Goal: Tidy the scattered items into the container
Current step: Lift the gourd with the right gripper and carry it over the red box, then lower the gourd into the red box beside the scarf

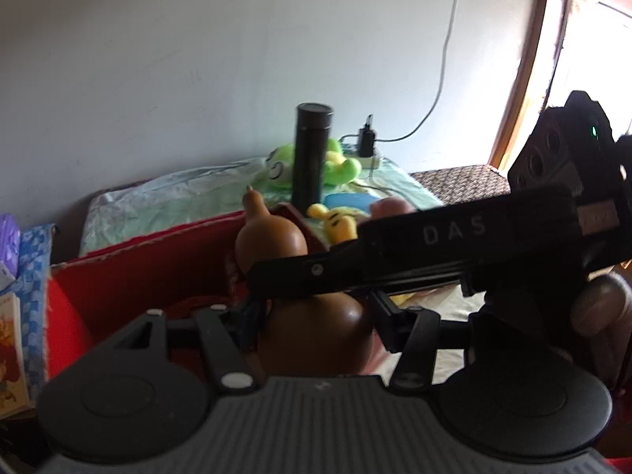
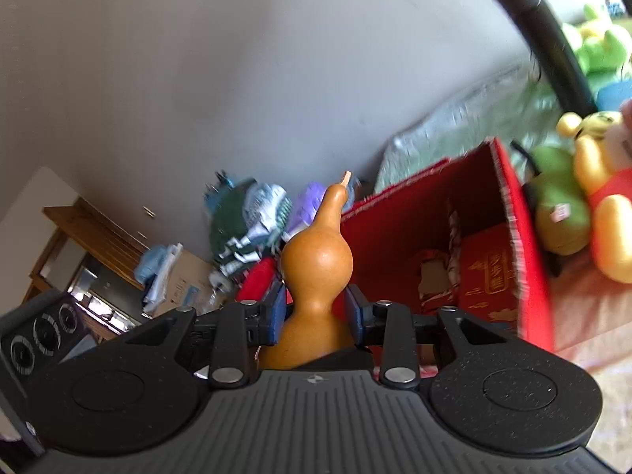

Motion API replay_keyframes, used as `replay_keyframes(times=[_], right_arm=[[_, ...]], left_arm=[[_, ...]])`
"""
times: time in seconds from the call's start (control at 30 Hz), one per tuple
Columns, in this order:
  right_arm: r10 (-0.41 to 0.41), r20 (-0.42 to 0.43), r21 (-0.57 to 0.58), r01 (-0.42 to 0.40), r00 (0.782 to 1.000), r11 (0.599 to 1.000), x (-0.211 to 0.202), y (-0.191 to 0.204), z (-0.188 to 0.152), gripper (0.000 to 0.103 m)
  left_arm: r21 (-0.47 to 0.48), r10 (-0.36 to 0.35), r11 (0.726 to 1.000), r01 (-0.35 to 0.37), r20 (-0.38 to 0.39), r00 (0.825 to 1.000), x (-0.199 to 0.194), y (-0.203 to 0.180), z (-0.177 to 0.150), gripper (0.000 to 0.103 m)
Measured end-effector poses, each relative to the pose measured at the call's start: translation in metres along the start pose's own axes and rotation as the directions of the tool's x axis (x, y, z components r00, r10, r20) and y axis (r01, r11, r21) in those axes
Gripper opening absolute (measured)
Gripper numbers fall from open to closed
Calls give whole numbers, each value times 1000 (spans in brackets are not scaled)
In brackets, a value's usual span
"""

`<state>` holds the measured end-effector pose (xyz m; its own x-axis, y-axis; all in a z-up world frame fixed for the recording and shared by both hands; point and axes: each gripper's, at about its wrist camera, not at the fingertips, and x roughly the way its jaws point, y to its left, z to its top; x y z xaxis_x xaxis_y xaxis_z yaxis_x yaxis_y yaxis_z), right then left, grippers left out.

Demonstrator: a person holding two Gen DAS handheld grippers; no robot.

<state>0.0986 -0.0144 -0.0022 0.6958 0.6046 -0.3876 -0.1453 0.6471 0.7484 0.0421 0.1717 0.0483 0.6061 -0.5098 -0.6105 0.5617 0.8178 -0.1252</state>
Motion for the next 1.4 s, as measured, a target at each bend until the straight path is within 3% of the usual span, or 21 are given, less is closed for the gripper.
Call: replay_keyframes(times=[0.3,0.6,0.8,1.0,1.17,1.3,1.4], right_arm=[[-139,-167,-31,136,976,990,75,22,22,34],[-195,-320,-5,204,927,979,132,-5,29,34],[-243,-423,-48,246,873,968,158,-23,25,33],[-252,-490,-63,254,835,965,171,-38,25,33],[-262,-540,-56,277,800,959,174,-44,22,34],[-275,-541,-46,298,795,954,172,-47,19,35],[-257,-533,-7,299,806,954,168,-53,20,36]], left_arm=[[-67,-7,998,-3,-148,989,40,67,9,56],[-98,-9,995,-25,-331,944,89,107,2,56],[-77,-3,996,-36,-453,892,123,115,-8,56],[-117,-39,993,-28,-536,843,148,125,-10,57],[-161,-91,987,-13,-621,778,164,129,-15,57],[-232,-145,973,-9,-637,757,169,138,-19,57],[-240,-149,971,-13,-643,752,170,139,-20,59]])
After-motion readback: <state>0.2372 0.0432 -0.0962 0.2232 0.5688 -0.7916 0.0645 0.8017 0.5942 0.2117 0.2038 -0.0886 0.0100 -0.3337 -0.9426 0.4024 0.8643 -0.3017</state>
